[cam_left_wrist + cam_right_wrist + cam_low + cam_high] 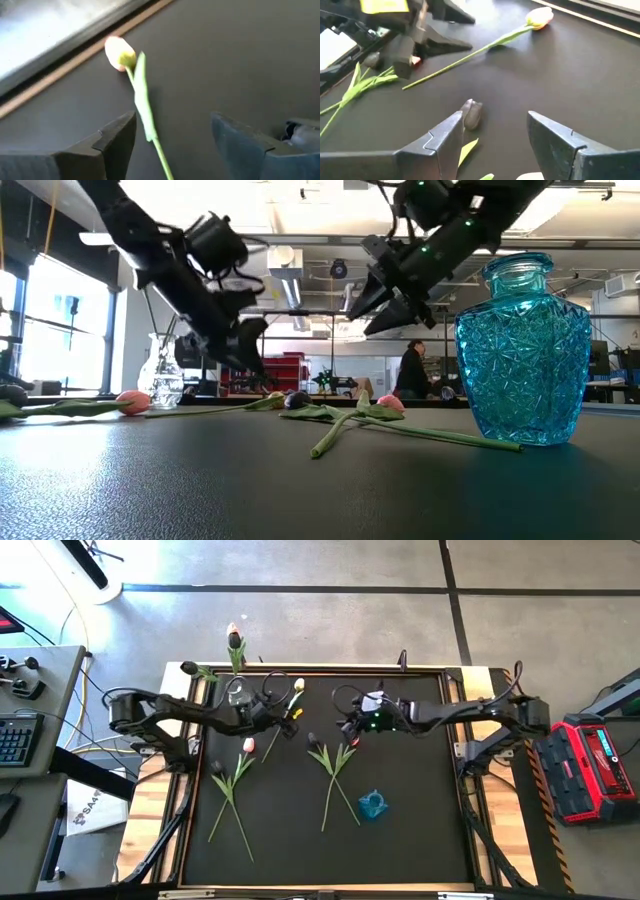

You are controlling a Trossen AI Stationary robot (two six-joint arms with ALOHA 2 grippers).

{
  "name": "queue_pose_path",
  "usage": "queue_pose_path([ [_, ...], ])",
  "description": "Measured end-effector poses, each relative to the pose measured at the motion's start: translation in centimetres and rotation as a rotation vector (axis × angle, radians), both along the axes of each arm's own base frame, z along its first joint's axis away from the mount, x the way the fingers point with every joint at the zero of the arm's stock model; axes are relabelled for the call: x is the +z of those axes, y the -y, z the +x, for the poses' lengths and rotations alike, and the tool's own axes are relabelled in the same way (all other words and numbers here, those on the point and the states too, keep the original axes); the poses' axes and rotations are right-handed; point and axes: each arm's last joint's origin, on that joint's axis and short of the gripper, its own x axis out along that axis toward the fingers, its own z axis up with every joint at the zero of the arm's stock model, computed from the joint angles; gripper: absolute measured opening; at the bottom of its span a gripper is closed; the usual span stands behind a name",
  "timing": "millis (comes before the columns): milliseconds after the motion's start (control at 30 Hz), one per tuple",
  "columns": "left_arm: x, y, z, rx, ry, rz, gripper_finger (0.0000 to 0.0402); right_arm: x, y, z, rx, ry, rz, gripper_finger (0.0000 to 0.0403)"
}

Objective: Sort flowers into vase by color
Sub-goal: Put the middle top pink flower into the transparent vase

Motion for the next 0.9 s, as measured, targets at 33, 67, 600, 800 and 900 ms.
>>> queue_pose_path([
  [33, -0.4, -0.3, 0.1, -0.011, -0.001, -0.024, 0.0234, 0.0, 0.0, -0.2, -0.001, 0.009, -0.001, 0.0206],
  [67, -0.7, -0.5, 0.1, -0.021, -0.002, -0.038, 0.0229, -0.1, -0.1, -0.3, -0.001, 0.017, -0.002, 0.0206],
  [600, -3.6, -3.8, 0.0, -0.046, -0.026, -0.091, 0.0165, -2.2, -1.7, -1.2, 0.004, 0.045, -0.019, 0.0206],
  [800, -4.9, -4.3, -0.1, -0.021, -0.048, -0.116, 0.0152, -2.1, -1.3, -1.3, 0.010, 0.044, -0.035, 0.0206],
  [900, -5.0, -4.4, 0.0, -0.013, -0.051, -0.108, 0.0143, -2.1, -1.3, -1.3, 0.022, 0.040, -0.045, 0.0206],
])
